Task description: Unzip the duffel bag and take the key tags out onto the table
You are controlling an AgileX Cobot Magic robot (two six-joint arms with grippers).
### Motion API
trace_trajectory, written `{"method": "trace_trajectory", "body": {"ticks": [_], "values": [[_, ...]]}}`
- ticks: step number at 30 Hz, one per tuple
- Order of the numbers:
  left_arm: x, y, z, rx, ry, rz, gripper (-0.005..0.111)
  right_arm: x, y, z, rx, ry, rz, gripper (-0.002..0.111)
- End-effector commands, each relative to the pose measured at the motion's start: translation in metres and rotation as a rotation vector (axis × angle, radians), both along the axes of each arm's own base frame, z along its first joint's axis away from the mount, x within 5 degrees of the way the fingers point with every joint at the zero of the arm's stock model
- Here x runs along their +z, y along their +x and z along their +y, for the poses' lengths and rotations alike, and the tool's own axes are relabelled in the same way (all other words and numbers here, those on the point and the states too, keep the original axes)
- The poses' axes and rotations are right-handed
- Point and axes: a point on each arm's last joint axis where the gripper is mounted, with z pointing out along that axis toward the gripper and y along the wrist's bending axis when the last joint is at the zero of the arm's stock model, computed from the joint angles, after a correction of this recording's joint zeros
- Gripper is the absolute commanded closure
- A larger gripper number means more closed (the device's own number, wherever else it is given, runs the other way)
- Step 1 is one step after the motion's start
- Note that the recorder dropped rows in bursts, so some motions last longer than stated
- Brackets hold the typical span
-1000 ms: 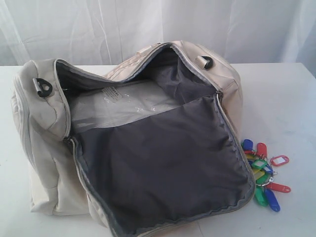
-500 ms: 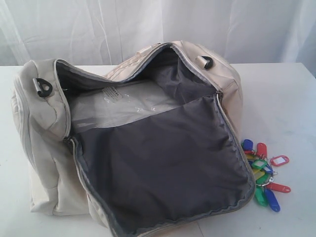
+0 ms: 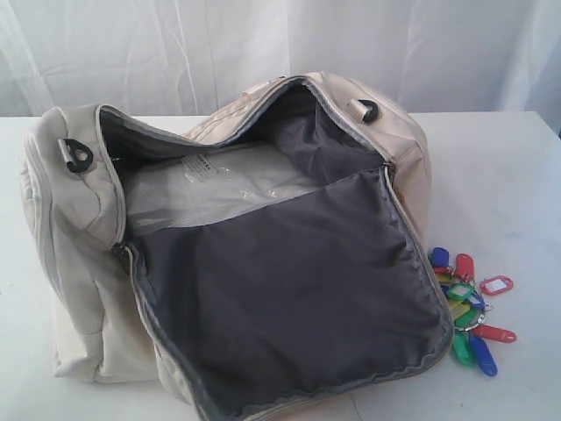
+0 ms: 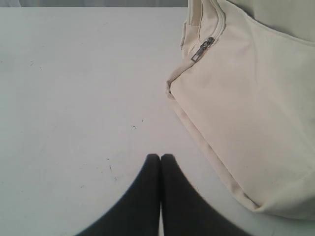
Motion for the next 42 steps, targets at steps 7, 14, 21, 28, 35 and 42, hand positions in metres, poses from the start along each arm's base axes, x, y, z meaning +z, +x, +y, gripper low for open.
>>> {"method": "trace_trajectory", "body": {"ticks": [7,14,21,28,35,42], "values": [[0.0000,-0.0001,-0.0007,-0.007,-0.012,-0.009,0.107,-0.0013,-0.0001,0.0003,0.009,-0.003,-0.007,0.108],[0.0000,-0.0001,-0.0007,-0.007,-0.012,-0.009,0.107,-0.0032,-0.0006,0.0002,0.009,-0.008,0.013,0.108],[0.0000,-0.0001,-0.0007,-0.007,-0.012,-0.009,0.107,-0.0032,-0.0006,0.0002,-0.006,0.050,0.027,0.108],[0.0000,-0.0001,-0.0007,-0.007,-0.012,-0.009,0.107,-0.0032,-0.0006,0.0002,-0.017,0.097,0.039,0.108],[0.0002,0.0000,-0.0006,-0.007,-0.012,-0.012,0.107,-0.0032,-0.0006,0.0002,-0.017,0.097,0.039,0.108],[0.0002,0.0000,-0.0006,-0.007,-0.012,-0.012,0.107,-0.0032,-0.0005,-0.0004,-0.028,0.097,0.038,0.108]]}}
